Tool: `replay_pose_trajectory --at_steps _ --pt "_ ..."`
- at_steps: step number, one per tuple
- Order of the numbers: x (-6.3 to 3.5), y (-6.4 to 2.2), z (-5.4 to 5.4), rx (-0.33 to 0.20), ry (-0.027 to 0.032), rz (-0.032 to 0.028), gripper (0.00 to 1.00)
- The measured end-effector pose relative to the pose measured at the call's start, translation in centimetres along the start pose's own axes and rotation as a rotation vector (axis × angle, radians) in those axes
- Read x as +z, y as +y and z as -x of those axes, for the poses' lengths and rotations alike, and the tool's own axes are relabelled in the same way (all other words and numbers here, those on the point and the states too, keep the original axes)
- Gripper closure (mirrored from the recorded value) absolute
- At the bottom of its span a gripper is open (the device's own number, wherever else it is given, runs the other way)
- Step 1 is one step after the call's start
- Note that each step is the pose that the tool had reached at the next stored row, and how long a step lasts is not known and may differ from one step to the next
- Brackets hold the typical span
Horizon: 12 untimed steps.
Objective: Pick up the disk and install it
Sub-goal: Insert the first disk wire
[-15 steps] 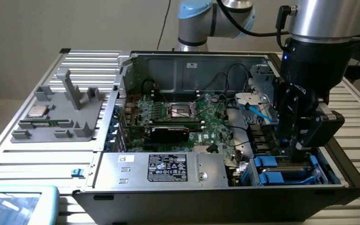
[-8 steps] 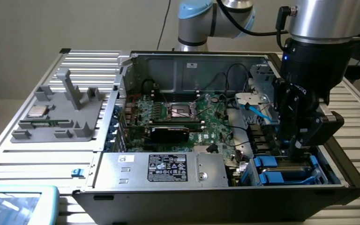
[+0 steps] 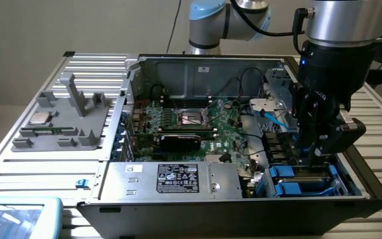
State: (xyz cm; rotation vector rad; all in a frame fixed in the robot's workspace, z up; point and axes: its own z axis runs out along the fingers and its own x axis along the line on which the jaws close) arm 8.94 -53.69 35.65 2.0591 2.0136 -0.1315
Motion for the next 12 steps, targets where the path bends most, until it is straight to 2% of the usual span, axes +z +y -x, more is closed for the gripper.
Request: replay_pose_trajectory --at_steps 2,4,8,9,12 --pt "0.00 0.00 0.00 0.001 0.0052 0.0083 0.53" --pt "0.01 0.01 -0.01 0.002 0.0074 0.0138 0.53" --pt "-0.01 -0.02 -0.02 0.003 0.0079 0.0187 0.56" --pt "-0.02 -0.04 -0.02 0.004 0.0081 0.0200 0.63" --pt "-0.01 -0.06 -0.04 0.005 0.0104 0.0247 0.63"
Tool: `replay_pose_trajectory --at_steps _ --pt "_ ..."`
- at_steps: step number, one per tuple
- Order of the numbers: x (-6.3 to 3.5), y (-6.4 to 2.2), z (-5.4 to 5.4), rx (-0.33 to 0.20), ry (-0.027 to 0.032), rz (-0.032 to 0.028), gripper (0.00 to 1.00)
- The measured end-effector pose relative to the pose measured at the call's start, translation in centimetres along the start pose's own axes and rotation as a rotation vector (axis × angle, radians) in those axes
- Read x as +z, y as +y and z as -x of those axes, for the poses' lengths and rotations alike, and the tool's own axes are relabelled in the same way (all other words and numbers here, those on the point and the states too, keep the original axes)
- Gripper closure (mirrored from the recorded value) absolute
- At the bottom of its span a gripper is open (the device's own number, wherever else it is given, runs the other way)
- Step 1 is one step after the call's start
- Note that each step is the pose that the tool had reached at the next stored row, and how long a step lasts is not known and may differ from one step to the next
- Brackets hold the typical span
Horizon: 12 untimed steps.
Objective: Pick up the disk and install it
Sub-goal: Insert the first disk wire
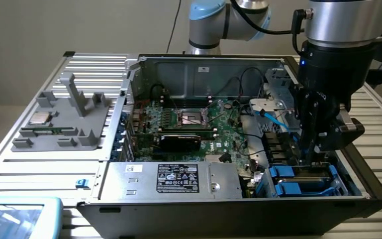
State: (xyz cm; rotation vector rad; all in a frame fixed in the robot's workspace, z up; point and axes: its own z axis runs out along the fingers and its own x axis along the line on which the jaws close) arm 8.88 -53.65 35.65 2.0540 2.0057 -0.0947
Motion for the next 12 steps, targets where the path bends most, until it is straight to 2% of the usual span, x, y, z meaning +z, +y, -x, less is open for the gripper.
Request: replay_pose_trajectory --at_steps 3,12 --pt "-0.02 -0.05 -0.03 0.002 0.0047 0.0057 0.63" --pt "-0.03 -0.11 -0.03 0.003 0.0046 0.0053 0.63"
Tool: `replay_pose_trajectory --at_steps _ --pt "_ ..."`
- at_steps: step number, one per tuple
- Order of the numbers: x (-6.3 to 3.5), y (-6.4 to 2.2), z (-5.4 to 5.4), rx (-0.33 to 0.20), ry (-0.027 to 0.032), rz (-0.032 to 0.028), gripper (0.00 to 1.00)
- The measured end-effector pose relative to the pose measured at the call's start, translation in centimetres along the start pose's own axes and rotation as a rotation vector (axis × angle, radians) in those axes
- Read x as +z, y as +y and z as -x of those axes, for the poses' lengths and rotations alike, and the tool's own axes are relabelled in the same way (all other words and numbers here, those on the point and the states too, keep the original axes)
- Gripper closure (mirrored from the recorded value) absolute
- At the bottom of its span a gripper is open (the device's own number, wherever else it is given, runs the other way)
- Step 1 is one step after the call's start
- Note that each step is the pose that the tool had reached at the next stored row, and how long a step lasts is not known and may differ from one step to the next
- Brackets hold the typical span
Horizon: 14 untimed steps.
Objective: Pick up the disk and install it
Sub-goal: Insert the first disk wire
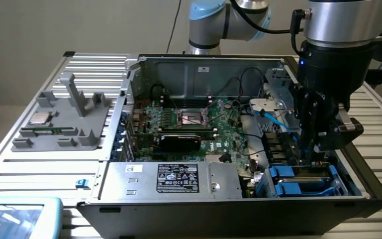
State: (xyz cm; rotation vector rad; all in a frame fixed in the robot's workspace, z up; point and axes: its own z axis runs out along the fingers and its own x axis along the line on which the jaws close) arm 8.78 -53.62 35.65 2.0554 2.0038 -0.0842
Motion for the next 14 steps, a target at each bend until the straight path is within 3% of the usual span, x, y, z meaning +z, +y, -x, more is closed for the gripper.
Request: replay_pose_trajectory --at_steps 4,14 --pt "0.00 -0.03 0.00 0.024 -0.0037 -0.0056 0.63" --pt "-0.14 -0.03 0.03 0.127 -0.0197 -0.0300 0.63"
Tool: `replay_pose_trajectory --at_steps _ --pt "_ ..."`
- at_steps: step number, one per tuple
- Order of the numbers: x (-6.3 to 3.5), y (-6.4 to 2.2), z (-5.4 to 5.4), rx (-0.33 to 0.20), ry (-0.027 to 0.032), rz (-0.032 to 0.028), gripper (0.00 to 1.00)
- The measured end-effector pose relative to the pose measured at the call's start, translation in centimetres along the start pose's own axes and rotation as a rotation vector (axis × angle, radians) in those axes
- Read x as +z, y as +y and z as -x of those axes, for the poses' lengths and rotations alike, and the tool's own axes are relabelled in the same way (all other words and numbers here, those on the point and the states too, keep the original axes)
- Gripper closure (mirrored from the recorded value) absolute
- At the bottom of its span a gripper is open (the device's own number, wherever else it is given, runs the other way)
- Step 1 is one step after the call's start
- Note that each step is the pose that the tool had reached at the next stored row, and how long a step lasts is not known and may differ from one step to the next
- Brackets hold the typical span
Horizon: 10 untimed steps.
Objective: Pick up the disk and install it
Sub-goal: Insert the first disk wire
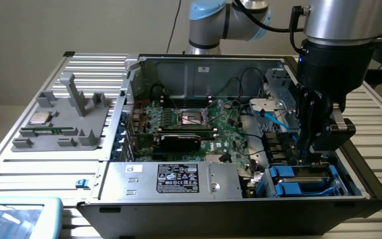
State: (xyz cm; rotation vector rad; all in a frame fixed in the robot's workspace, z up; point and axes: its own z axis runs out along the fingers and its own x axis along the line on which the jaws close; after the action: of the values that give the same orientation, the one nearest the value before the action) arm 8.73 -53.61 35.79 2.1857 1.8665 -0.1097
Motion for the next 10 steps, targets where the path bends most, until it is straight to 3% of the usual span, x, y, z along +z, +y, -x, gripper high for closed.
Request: replay_pose_trajectory --at_steps 7,10 --pt "-0.17 0.06 0.24 0.035 -0.0055 -0.0082 0.63" --pt "-0.13 0.08 0.39 0.037 -0.0024 -0.0092 0.63"
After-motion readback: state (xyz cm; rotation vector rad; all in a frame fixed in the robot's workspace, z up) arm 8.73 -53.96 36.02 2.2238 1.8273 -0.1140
